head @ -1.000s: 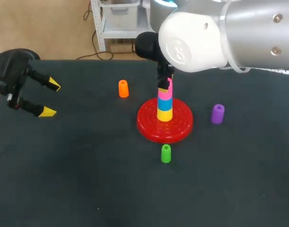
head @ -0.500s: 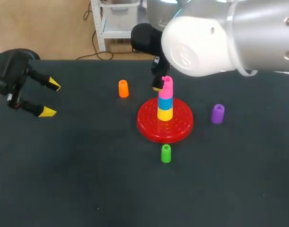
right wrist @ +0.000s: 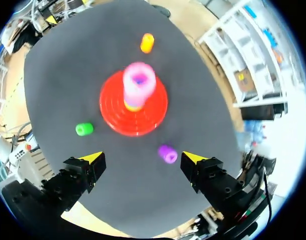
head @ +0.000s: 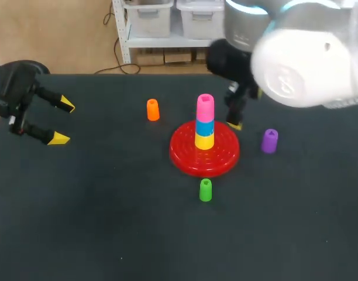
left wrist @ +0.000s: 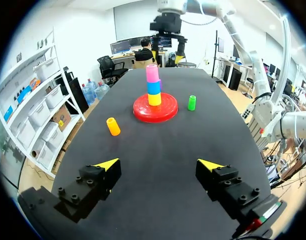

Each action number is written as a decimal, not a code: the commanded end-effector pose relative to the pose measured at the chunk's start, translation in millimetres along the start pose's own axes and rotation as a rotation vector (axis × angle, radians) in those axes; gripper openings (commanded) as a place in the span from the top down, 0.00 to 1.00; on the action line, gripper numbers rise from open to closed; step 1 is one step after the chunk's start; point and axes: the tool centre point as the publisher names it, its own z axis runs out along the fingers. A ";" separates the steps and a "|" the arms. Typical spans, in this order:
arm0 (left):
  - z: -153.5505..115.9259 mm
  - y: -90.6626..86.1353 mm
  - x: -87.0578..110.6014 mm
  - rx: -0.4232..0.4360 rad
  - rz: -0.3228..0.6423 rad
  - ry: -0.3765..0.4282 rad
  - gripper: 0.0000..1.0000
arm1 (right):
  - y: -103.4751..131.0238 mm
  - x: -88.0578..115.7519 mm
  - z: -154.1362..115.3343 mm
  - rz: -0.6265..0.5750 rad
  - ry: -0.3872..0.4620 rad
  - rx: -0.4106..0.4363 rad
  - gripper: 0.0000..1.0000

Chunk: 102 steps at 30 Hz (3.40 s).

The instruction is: Pick up and stack the cylinders on the red base in this order: pink,purple,orange,green

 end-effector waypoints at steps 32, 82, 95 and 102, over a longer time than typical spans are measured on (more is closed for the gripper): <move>-0.1 -1.2 0.9 -0.004 0.002 -0.002 0.00 | -51.2 42.8 99.0 0.009 0.002 -0.106 0.00; -0.1 -1.2 0.9 -0.004 0.002 -0.002 0.00 | -58.7 37.9 128.1 0.006 0.038 -0.118 0.00; -0.1 -1.2 0.9 -0.004 0.002 -0.002 0.00 | -59.0 37.0 129.1 -0.001 0.043 -0.114 1.00; -0.1 -1.2 0.9 -0.004 0.002 -0.002 0.00 | -59.4 35.1 128.8 -0.010 0.044 -0.113 1.00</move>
